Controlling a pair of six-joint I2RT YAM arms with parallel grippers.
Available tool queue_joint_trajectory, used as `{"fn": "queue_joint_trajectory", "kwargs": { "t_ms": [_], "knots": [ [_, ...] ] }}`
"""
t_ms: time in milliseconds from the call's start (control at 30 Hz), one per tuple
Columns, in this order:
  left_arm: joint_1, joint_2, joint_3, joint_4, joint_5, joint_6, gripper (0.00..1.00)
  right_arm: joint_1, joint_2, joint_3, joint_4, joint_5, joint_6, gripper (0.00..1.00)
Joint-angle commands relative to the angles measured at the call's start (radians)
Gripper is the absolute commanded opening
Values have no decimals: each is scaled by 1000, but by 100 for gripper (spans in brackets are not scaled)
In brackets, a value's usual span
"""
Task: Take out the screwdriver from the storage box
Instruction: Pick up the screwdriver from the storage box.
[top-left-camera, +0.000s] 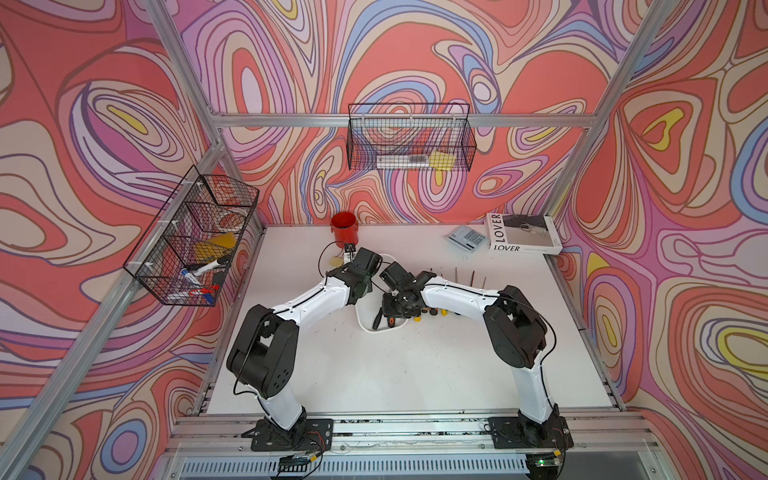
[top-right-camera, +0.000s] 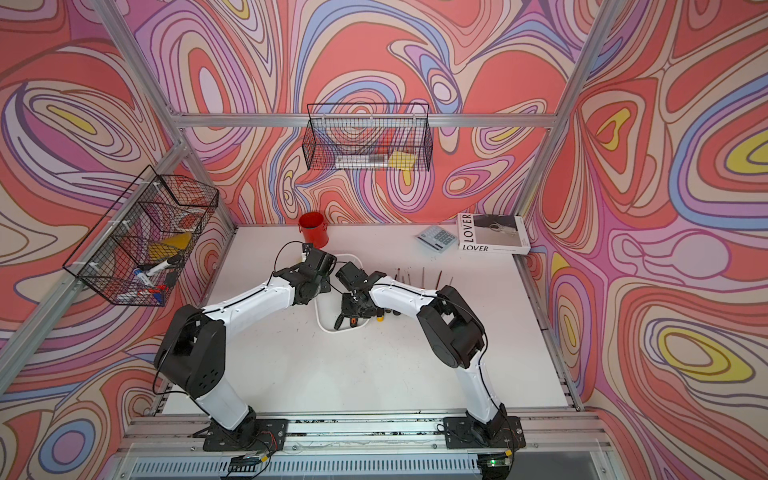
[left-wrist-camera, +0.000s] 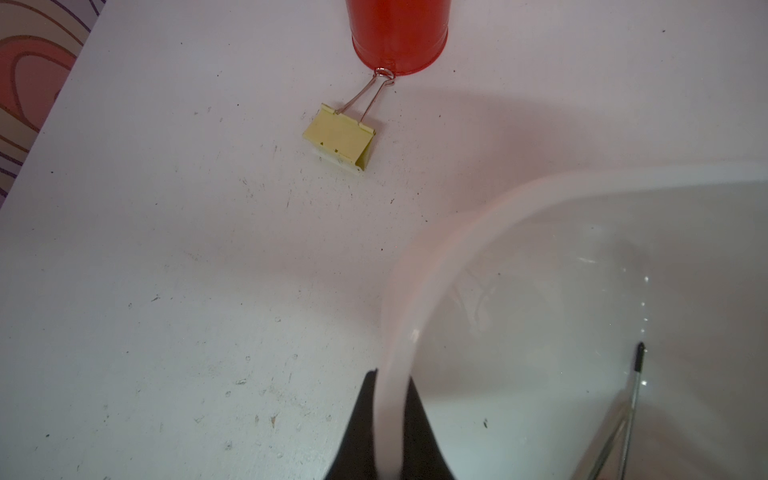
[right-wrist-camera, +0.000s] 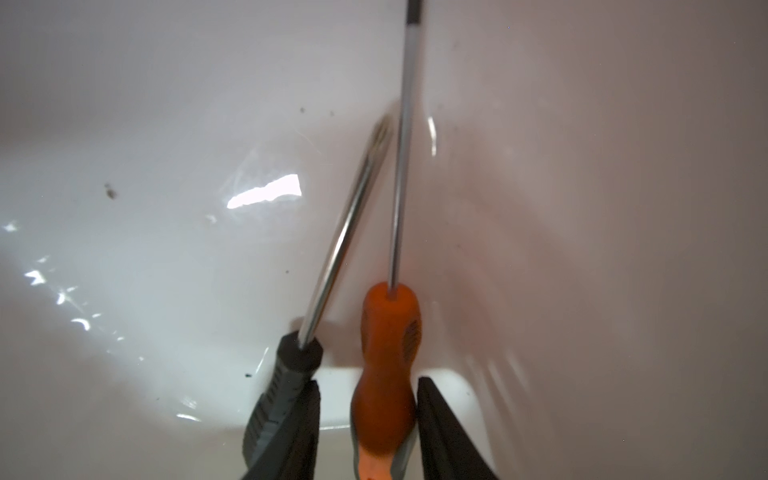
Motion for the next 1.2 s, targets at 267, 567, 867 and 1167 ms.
{"fn": "queue_joint_trajectory", "kwargs": {
  "t_ms": [267, 567, 867, 1167],
  "knots": [
    [1, -8, 0, -23, -27, 22, 0, -10, 99, 47, -93, 28, -1, 17],
    [0, -8, 4, -25, -33, 23, 0, -9, -63, -8, -34, 101, -22, 0],
    [0, 3, 20, -40, -45, 22, 0, -11, -213, 26, -91, 183, -72, 0],
    [3, -31, -5, -57, -84, 59, 0, -85, -223, 39, -178, 183, -74, 0]
  ]
}}
